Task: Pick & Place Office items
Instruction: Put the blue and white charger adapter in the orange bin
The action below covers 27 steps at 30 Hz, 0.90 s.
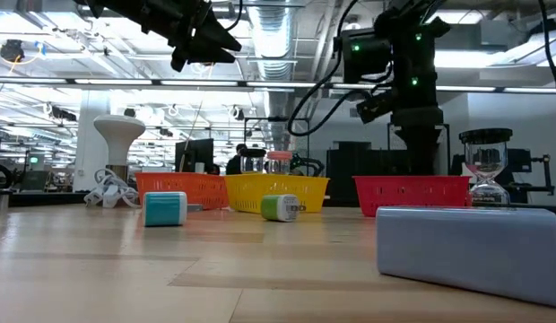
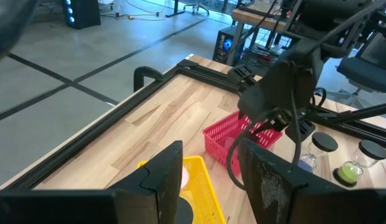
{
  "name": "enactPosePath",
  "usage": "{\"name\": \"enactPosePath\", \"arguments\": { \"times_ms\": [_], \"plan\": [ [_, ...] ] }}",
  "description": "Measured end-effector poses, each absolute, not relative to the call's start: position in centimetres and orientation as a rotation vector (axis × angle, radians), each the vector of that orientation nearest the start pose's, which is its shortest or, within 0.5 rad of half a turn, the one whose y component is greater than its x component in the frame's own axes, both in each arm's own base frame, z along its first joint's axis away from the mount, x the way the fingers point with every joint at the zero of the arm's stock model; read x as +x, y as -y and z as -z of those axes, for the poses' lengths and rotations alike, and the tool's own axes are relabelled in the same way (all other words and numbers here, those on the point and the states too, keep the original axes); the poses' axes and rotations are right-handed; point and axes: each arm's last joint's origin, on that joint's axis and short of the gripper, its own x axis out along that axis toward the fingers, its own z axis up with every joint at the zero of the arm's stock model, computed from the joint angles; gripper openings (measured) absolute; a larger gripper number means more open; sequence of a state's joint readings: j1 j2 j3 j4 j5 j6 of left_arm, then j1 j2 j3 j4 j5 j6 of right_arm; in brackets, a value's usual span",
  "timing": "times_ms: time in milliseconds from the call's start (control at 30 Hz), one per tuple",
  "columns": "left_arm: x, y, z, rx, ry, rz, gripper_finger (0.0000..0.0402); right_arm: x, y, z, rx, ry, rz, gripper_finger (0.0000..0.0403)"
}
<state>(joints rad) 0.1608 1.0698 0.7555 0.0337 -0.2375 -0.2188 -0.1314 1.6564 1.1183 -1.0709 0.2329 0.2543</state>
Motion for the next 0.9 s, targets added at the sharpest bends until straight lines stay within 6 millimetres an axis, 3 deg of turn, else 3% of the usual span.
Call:
{"name": "enactPosePath", "arguments": {
  "times_ms": [167,267,500,600,767,900],
  "plan": [
    [23.3,-4.5,-29.0,-0.204,-0.238,-0.425,0.0150,26.3,4.1,-21.7,0.114,-1.544,0.480,0.0187],
    [23.3,-4.5,-29.0,-0.204,-0.238,-0.425,0.0150,25.4,3.5,-23.6,0.071,-1.486,0.390,0.0179],
    [23.3,-4.3,-29.0,-0.203,-0.239,-0.417,0.0150,24.1,0.5,-27.9,0.030,-1.097,0.243,0.0165],
    [23.4,-3.9,-29.0,-0.200,-0.241,-0.400,0.0150,23.2,-0.9,-27.8,-0.003,-0.977,0.173,0.0164],
    [23.5,-2.9,-29.0,-0.194,-0.245,-0.360,0.0150,21.6,-2.5,-25.6,-0.020,-0.834,0.089,0.0167],
    [23.6,-2.1,-29.0,-0.189,-0.248,-0.325,0.0150,22.4,-2.5,-24.3,-0.003,-0.590,0.071,0.0166]
  ]
}}
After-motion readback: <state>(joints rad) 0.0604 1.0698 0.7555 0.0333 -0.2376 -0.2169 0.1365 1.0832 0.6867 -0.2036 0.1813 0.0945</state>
